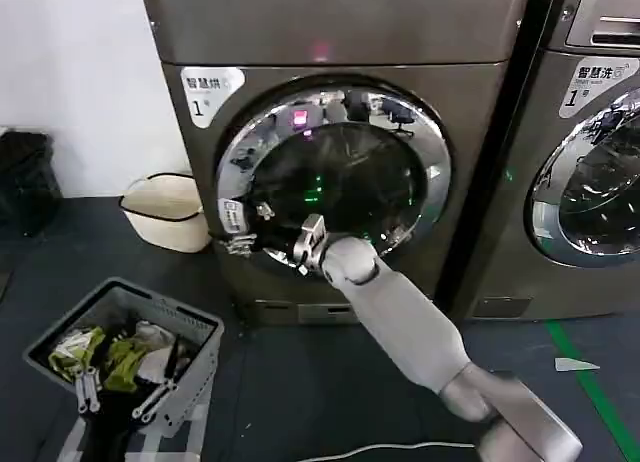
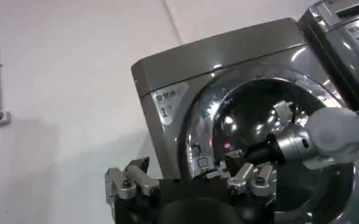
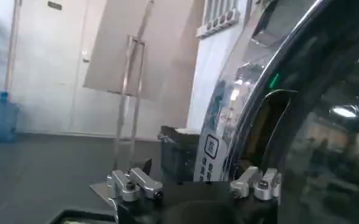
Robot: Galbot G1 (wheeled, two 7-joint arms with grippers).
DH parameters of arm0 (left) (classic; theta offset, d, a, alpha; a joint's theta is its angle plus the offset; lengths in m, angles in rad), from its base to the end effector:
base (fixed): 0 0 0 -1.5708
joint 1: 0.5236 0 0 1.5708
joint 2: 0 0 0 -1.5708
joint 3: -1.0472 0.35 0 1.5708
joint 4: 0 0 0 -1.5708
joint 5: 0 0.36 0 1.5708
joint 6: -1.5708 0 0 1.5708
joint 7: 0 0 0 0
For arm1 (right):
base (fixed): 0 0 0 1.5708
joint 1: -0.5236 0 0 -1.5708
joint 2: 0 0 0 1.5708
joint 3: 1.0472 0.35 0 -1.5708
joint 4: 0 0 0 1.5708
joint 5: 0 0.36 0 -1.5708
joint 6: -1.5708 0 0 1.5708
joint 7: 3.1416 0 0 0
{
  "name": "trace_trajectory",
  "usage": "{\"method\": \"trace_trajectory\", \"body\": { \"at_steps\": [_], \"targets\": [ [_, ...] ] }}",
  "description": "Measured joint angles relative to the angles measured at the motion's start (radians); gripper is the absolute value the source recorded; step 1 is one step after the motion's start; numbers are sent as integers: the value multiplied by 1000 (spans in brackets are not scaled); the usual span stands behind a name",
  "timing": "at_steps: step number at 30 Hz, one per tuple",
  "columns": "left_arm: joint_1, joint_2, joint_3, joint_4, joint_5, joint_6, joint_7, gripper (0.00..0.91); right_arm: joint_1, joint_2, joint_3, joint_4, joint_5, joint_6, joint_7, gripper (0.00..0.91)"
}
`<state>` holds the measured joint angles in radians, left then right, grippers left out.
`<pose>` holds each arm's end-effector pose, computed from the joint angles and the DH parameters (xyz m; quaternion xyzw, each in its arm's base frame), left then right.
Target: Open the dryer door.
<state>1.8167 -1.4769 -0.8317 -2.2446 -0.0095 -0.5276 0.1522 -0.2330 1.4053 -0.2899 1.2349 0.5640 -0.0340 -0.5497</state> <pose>0.1113 0.0967 -0.2704 0.0259 0.9639 0.1651 0.2071 0.5260 0.1664 -0.1755 -0.5722 0.8158 -0.0443 0.0718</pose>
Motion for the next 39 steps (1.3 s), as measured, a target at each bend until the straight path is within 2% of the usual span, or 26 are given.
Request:
{"method": "trace_trajectory", "body": {
  "at_steps": [13, 23, 39],
  "targets": [
    [-56, 34, -58, 27, -75, 35, 35, 907, -20, -74, -32, 136, 47, -23, -21, 907],
    [-114, 82, -115, 55, -149, 62, 70, 907, -42, -120, -37, 161, 90, -36, -54, 907],
    [-204, 211, -127, 95, -259, 124, 127, 907, -89, -230, -4, 307, 131, -57, -137, 907]
  ]
}}
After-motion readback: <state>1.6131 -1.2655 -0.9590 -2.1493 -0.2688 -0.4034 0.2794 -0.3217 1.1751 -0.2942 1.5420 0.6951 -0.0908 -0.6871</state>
